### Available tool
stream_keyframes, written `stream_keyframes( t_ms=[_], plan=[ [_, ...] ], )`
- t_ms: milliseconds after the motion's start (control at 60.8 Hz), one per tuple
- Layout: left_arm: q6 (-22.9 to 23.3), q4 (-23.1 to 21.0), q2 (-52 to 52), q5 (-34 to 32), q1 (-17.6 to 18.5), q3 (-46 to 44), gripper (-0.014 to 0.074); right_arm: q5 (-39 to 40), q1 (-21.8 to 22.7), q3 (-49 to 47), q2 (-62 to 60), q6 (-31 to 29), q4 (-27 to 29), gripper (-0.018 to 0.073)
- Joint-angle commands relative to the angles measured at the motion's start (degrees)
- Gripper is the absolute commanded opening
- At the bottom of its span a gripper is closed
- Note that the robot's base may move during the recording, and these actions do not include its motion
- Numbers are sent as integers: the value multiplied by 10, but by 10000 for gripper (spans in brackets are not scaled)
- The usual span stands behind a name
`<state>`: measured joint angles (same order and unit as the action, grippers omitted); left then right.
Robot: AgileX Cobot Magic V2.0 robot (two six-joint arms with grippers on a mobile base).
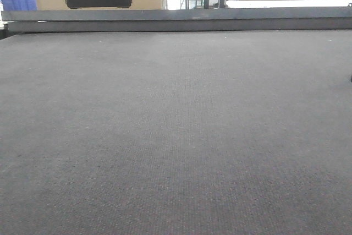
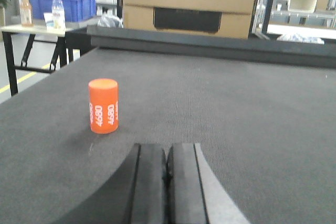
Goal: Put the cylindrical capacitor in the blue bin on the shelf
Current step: 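Move the right gripper down toward the dark-red capacitor on the table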
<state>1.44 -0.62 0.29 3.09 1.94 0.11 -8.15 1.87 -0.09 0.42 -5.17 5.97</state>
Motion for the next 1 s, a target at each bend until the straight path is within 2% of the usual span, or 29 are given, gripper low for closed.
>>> stream_keyframes(
  t_ms=[0,280,362,444,510,559,625,724,806,954,987],
  plan=[
    [3,-2,-3,-26,4,-1,-111,27,3,1,-4,0,0,-162],
    [3,-5,-3,-76,4,-1,-111,64,3,1,-4,0,0,-162],
    [3,-5,-3,-108,4,-1,-111,106,3,1,-4,0,2,-162],
    [3,-5,-3,-96,4,-4,-111,130,3,-3,-4,0,18,-162],
    [3,-5,-3,-67,4,-31,-111,87,3,-56,-4,0,22,-162],
    [3,-5,-3,-28,4,-68,-111,9,3,-113,-4,0,20,-162],
    [3,-1,-3,16,4,-116,-111,-54,3,-185,-3,0,15,-162],
    [3,0,26,92,4,-187,-99,-95,3,-268,39,0,15,-162],
    [3,0,66,124,4,-228,-27,-103,3,-323,95,0,15,-162],
    [3,0,136,125,4,-281,211,-103,3,-374,200,0,15,-158],
    [3,0,155,125,4,-291,276,-102,3,-382,229,0,15,-130]
  ],
)
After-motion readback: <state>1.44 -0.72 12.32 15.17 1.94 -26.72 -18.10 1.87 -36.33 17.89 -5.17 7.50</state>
